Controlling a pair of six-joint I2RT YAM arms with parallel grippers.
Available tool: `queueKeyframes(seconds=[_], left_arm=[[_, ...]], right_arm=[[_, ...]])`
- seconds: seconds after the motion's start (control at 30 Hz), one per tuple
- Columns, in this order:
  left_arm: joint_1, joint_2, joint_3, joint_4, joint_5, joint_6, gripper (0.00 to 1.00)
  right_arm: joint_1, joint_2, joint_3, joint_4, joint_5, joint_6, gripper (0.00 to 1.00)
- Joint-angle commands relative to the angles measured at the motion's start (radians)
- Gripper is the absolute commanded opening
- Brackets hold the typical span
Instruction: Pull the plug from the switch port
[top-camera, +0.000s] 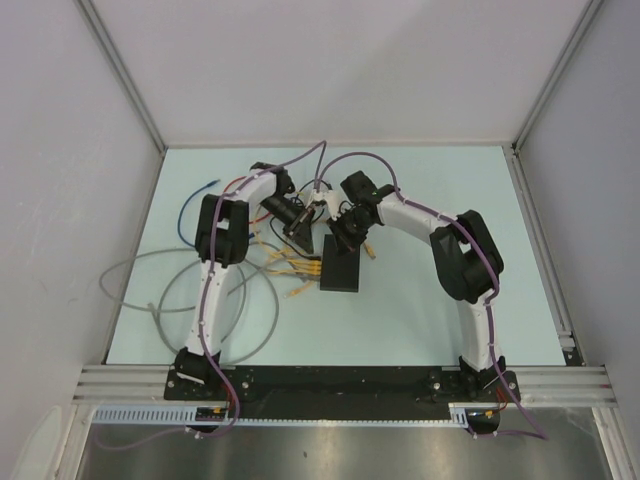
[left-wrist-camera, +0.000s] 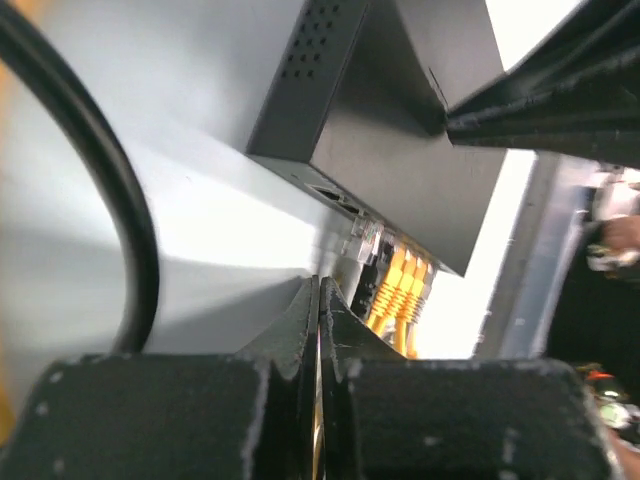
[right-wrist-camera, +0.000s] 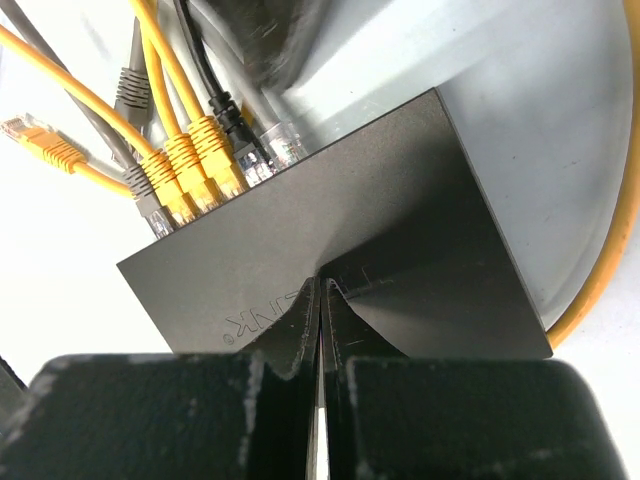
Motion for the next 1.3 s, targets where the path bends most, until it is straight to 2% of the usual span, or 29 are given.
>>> queueKeyframes(seconds=[0.0,0.2,0.3,0.43,0.47,0.5,0.53,0.63,0.7,0.87,1.0,1.1,1.27], left_arm=[[0.005,-0.104,-0.097,-0.059,0.001,0.061,0.00],[0.006,-0.056,0.062,-0.099,-0.056,0.048,0.00],[0.006,-0.077,0.094,-0.097,-0.084,0.050,0.06],[0.006,-0.200,0.044,-0.068,-0.079,0.050,0.46],[0.006,-0.232,0.022,-0.053,-0.083,0.045,0.52],[0.006,-0.305,-0.031,-0.030,-0.088,0.029,0.62],[0.006,-0.343,-0.062,0.016,-0.103,0.021,0.64],[0.006,-0.488,-0.178,0.114,-0.151,-0.013,0.68],[0.006,-0.591,-0.278,0.171,-0.232,-0.021,0.69],[0.008,-0.777,-0.546,0.200,-0.444,0.085,0.70],[0.023,-0.924,-0.743,0.280,-0.505,0.105,0.71],[0.025,-0.970,-0.849,0.361,-0.507,0.067,0.71],[0.020,-0.937,-0.903,0.401,-0.542,0.031,0.72]], right_arm=[[0.002,0.076,-0.058,-0.090,0.103,-0.028,0.00],[-0.001,0.098,-0.031,-0.104,0.104,-0.027,0.00],[-0.002,0.099,-0.029,-0.104,0.104,-0.027,0.00],[-0.002,0.095,-0.034,-0.101,0.104,-0.025,0.00],[-0.004,0.098,-0.034,-0.099,0.103,-0.025,0.00],[-0.007,0.096,-0.034,-0.099,0.101,-0.025,0.00],[-0.007,0.099,-0.034,-0.096,0.100,-0.025,0.00],[-0.010,0.104,-0.029,-0.096,0.095,-0.022,0.00],[-0.012,0.110,-0.023,-0.099,0.092,-0.021,0.00],[-0.016,0.107,-0.028,-0.102,0.094,-0.014,0.00],[-0.015,0.106,-0.029,-0.101,0.101,-0.016,0.00],[-0.013,0.103,-0.032,-0.096,0.103,-0.014,0.00],[-0.004,0.101,-0.037,-0.096,0.103,-0.019,0.00]])
